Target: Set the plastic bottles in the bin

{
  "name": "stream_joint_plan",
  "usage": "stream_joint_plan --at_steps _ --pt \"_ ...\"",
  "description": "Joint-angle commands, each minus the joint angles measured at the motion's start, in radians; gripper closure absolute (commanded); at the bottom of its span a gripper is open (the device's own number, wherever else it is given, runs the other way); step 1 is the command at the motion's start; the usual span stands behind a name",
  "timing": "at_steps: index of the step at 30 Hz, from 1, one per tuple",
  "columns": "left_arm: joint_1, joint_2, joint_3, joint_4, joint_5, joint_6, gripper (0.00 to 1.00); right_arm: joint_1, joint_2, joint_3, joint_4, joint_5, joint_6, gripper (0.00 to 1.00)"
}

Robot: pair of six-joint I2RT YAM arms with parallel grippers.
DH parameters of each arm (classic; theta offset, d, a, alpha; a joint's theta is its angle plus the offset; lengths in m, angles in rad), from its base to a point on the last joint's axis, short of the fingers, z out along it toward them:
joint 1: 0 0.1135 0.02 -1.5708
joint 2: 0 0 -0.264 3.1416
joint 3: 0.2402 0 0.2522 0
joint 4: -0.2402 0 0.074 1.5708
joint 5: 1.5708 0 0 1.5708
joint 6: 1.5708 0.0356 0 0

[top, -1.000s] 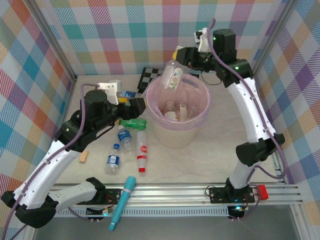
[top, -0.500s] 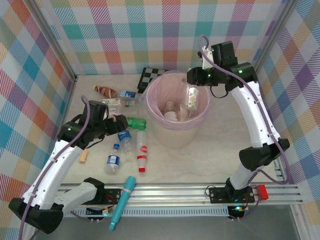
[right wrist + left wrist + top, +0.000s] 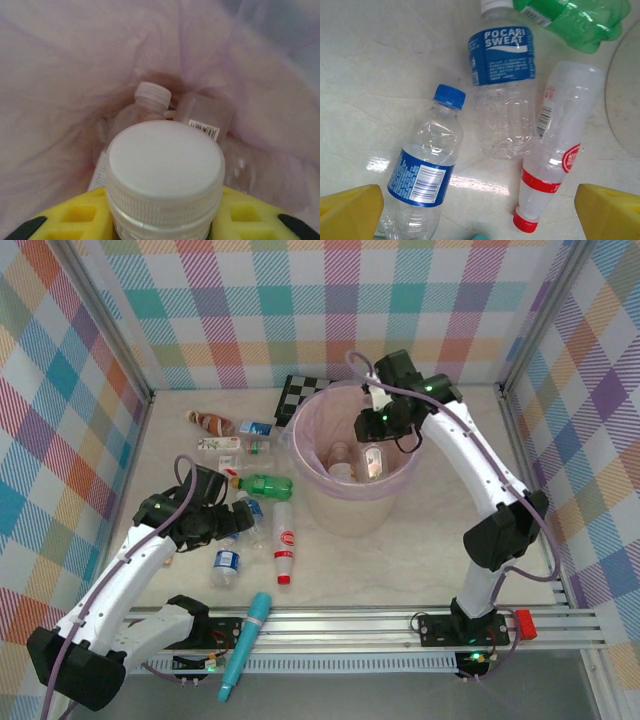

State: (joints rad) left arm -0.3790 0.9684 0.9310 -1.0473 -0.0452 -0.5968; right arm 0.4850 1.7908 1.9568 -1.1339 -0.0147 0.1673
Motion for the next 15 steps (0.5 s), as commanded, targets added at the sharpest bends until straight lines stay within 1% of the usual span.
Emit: stream_joint_plan --at_steps 1,9,12,15 --pt "-0.014 -0.016 -0.031 -0.015 0.014 -0.048 0.03 0.01 0.02 -0.038 0.05 0.012 0.006 0.63" --pt "-0.049 -0.005 -0.081 -0.007 0.004 -0.082 0.04 0.023 0.042 -0.154 0.16 0.008 0.068 0.59" --pt "-0.05 -0.017 -0.106 0.001 0.004 -0.104 0.04 0.025 0.025 -0.194 0.196 0.013 0.082 0.54" --pt "-0.051 -0.029 -0.138 0.014 0.008 -0.122 0.05 0.025 0.015 -0.202 0.208 0.015 0.082 0.45"
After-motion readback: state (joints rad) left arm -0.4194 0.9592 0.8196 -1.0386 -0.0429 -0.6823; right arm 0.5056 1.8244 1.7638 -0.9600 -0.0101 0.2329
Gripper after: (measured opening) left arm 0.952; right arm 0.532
